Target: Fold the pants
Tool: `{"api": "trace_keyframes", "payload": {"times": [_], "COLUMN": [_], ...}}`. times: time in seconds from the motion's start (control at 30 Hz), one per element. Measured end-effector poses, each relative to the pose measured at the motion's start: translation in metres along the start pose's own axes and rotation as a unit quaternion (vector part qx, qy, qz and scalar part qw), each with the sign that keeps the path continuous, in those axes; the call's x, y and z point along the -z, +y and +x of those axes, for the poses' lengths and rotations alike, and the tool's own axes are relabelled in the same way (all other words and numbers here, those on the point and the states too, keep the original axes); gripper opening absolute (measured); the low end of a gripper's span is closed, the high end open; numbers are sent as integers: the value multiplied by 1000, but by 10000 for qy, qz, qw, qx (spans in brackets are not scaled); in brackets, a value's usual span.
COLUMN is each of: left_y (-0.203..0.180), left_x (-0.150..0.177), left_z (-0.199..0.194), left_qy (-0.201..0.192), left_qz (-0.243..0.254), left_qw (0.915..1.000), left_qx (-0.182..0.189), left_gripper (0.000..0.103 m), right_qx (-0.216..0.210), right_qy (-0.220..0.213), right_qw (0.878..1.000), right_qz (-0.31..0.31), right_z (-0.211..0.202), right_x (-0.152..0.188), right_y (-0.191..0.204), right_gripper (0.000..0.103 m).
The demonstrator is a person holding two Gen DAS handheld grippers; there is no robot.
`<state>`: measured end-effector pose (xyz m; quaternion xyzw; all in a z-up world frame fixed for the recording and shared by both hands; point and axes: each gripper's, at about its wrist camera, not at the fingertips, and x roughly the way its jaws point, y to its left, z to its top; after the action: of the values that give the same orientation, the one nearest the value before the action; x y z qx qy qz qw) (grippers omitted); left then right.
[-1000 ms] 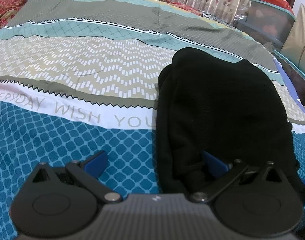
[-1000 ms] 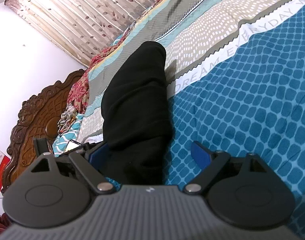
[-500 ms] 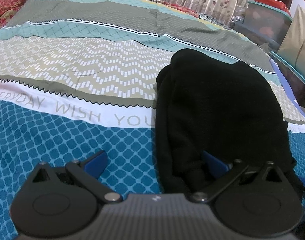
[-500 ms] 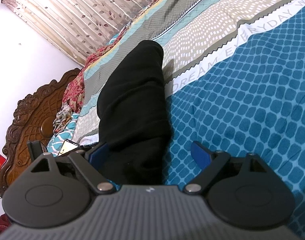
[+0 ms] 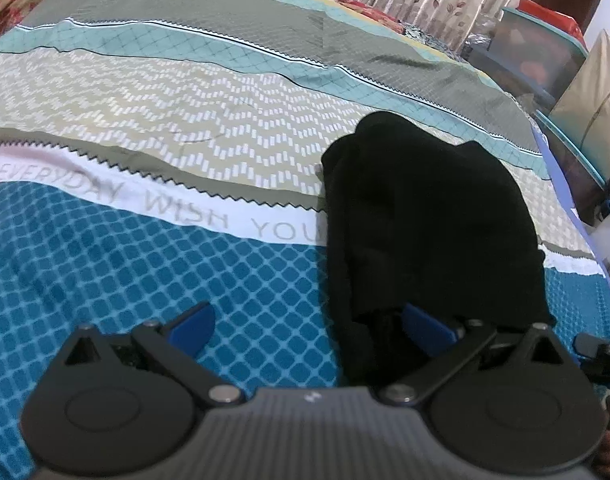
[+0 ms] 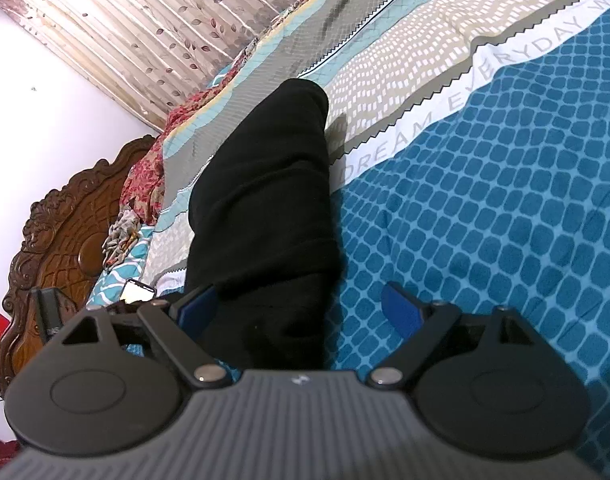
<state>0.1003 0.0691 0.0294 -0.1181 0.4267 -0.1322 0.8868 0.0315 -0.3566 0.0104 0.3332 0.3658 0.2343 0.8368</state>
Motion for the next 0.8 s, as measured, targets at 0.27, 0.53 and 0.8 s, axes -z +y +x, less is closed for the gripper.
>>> {"api": "trace_keyframes", "payload": {"times": [0.27, 0.53, 0.8], "left_y": [-5, -21, -24], "left_x": [-21, -41, -50], "left_z": [-6, -2, 13], "left_qy": [37, 63, 255], "left_qz": [-32, 368, 539], "left_qw": [9998, 9990, 9977], "left_qx": [200, 259, 320], "left_gripper": [103, 103, 103], "right_qx": [2, 114, 136], "right_qy": [120, 85, -169], "right_qw": [9999, 9996, 9996], "right_qz": [-70, 229, -170], "right_z": [3, -13, -12], "right_x": [0, -12, -35], "right_y": [3, 3, 27], "right_gripper": [95, 95, 90]}}
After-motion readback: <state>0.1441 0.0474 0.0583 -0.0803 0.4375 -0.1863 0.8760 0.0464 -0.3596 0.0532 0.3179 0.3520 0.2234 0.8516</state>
